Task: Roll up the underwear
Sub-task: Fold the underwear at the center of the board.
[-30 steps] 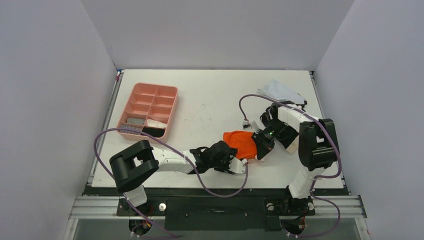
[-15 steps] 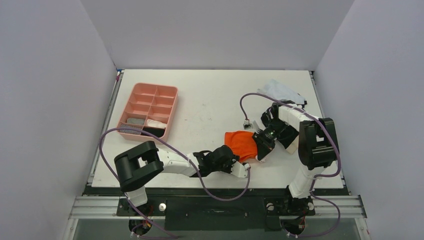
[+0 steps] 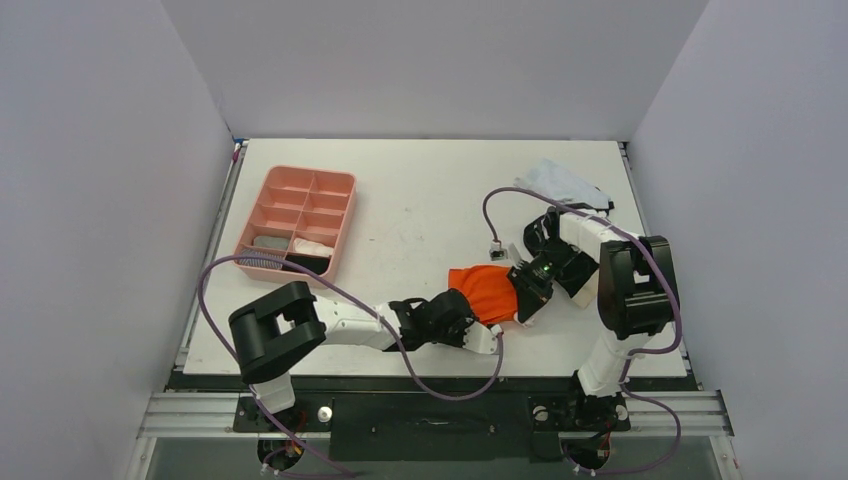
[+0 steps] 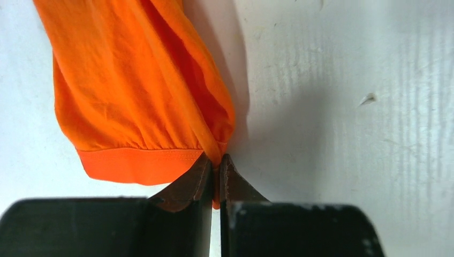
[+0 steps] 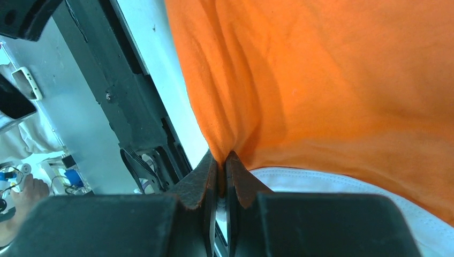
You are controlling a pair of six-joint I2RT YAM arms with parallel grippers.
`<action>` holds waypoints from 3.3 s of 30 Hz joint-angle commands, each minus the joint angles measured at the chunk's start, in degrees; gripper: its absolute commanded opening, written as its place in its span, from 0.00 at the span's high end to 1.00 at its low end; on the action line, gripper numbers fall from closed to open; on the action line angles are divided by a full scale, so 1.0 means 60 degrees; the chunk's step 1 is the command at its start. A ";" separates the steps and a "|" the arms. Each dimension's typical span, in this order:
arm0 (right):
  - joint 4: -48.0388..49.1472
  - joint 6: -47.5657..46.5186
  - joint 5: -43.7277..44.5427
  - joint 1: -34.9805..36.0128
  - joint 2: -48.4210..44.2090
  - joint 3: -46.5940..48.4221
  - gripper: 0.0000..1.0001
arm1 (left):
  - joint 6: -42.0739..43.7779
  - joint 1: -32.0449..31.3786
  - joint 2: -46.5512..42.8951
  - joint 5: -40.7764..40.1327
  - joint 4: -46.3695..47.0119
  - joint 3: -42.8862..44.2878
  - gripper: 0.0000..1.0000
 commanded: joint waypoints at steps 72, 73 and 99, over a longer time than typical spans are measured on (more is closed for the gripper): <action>-0.2681 -0.0648 0.0631 -0.1841 0.3069 0.4954 1.00 | -0.7294 0.5128 0.3673 0.9212 -0.2298 0.6358 0.03; -0.2685 -0.0634 0.0639 -0.1844 0.3103 0.4976 1.00 | -0.7318 0.5105 0.3546 0.9315 -0.2096 0.6075 0.03; -0.2676 -0.0515 0.0584 -0.1877 0.3292 0.4883 1.00 | -0.5498 0.4220 0.2708 0.7883 -0.1256 0.5154 0.03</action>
